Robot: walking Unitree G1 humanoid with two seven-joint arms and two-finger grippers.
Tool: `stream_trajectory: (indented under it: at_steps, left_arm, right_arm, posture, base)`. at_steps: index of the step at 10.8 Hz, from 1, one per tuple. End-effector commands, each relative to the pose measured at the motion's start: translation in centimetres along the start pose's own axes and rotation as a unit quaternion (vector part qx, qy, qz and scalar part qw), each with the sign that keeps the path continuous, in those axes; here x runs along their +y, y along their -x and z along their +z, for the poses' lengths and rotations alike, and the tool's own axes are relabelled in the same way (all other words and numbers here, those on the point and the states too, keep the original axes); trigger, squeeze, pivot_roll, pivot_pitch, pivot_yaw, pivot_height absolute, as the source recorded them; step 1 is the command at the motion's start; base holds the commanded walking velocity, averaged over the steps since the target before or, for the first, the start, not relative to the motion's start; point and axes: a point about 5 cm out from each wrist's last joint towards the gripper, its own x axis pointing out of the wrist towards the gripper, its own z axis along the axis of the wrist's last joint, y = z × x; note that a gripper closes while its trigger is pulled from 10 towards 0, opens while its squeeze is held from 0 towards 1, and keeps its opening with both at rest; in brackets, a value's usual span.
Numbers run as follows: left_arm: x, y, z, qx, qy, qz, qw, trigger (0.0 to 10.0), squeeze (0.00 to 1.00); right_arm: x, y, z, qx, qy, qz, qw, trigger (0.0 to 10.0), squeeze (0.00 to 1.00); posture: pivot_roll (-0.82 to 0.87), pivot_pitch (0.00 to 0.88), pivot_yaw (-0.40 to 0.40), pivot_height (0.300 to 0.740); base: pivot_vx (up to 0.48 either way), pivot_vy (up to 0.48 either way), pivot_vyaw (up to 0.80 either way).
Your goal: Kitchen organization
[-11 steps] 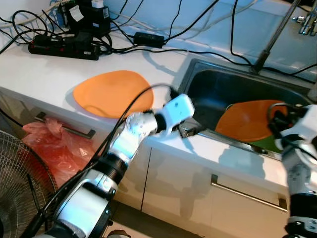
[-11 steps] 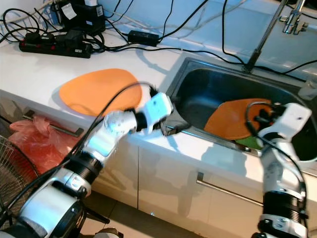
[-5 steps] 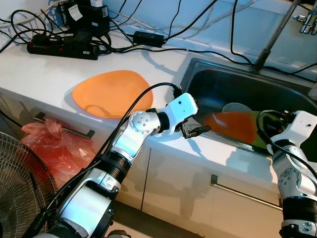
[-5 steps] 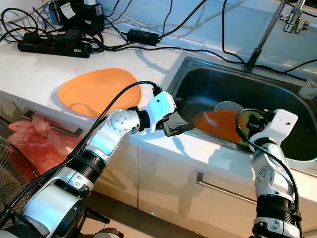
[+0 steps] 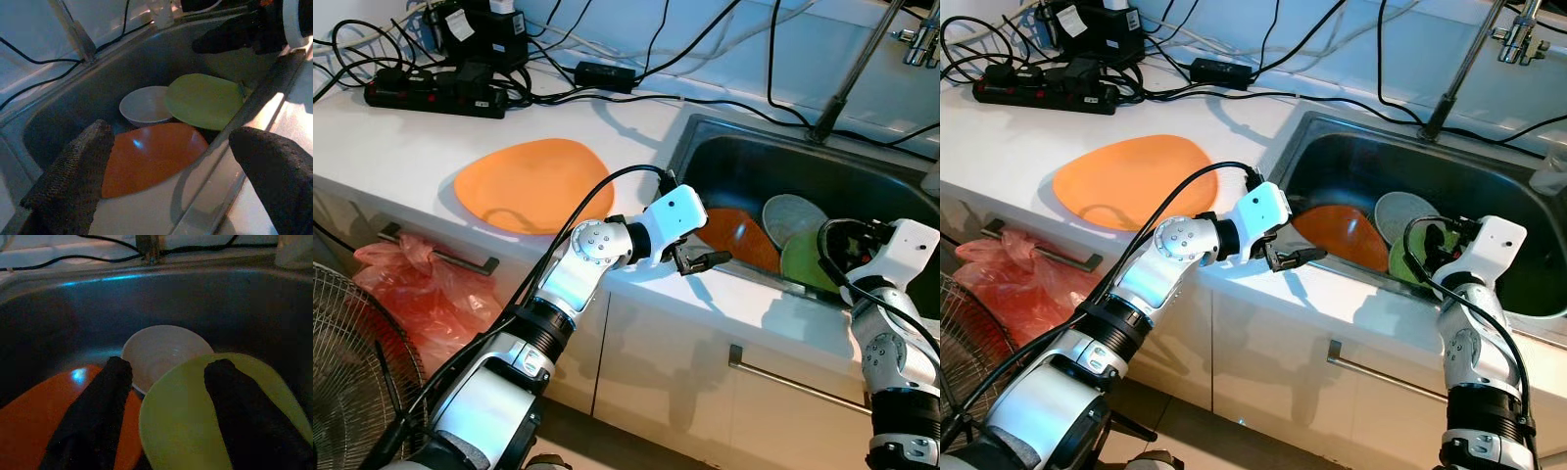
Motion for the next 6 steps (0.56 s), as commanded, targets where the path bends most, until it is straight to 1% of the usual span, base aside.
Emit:
stream_trajectory:
  at_steps: [1, 2, 3, 4, 5, 6]
  left_arm:
    - [0.5, -0.3, 1.4, -0.023, -0.011, 0.012, 1.0, 10.0, 0.13]
    - [1.0, -0.4, 2.0, -0.039, -0.025, 0.036, 0.998, 10.0, 0.05]
    - [1.6, -0.2, 2.4, -0.054, -0.034, 0.071, 0.995, 10.0, 0.0]
    - [2.4, 0.0, 2.8, -0.072, -0.04, 0.123, 0.989, 10.0, 0.0]
    - [3.1, 0.3, 3.2, -0.086, -0.043, 0.162, 0.982, 10.0, 0.0]
    - [4.3, 1.1, 4.1, -0.112, -0.065, 0.236, 0.963, 10.0, 0.0]
  right_arm:
    - [0.0, 0.3, 1.7, -0.033, 0.022, 0.002, 0.999, 10.0, 1.0]
    - [0.3, 1.0, 2.6, -0.055, 0.038, 0.006, 0.998, 10.0, 1.0]
    - [0.4, 1.9, 3.4, -0.075, 0.048, 0.006, 0.996, 10.0, 1.0]
    - [0.6, 2.8, 3.9, -0.089, 0.054, 0.008, 0.995, 10.0, 1.0]
    - [0.7, 3.5, 4.3, -0.099, 0.063, 0.01, 0.993, 10.0, 1.0]
    - [1.6, 4.6, 5.0, -0.114, 0.075, 0.029, 0.99, 10.0, 1.0]
  posture:
    - [0.2, 0.004, -0.103, 0.74]
    - [0.2, 0.0, -0.11, 0.74]
    - [0.19, 0.0, -0.114, 0.74]
    - [0.18, 0.0, -0.12, 0.74]
    - [0.18, 0.0, -0.123, 0.74]
    - [0.18, 0.0, -0.131, 0.74]
  base:
    - [0.0, 0.0, 0.0]
    - [0.0, 0.0, 0.0]
    - [0.0, 0.0, 0.0]
    - [0.0, 0.0, 0.0]
    - [0.0, 0.0, 0.0]
    - [0.0, 0.0, 0.0]
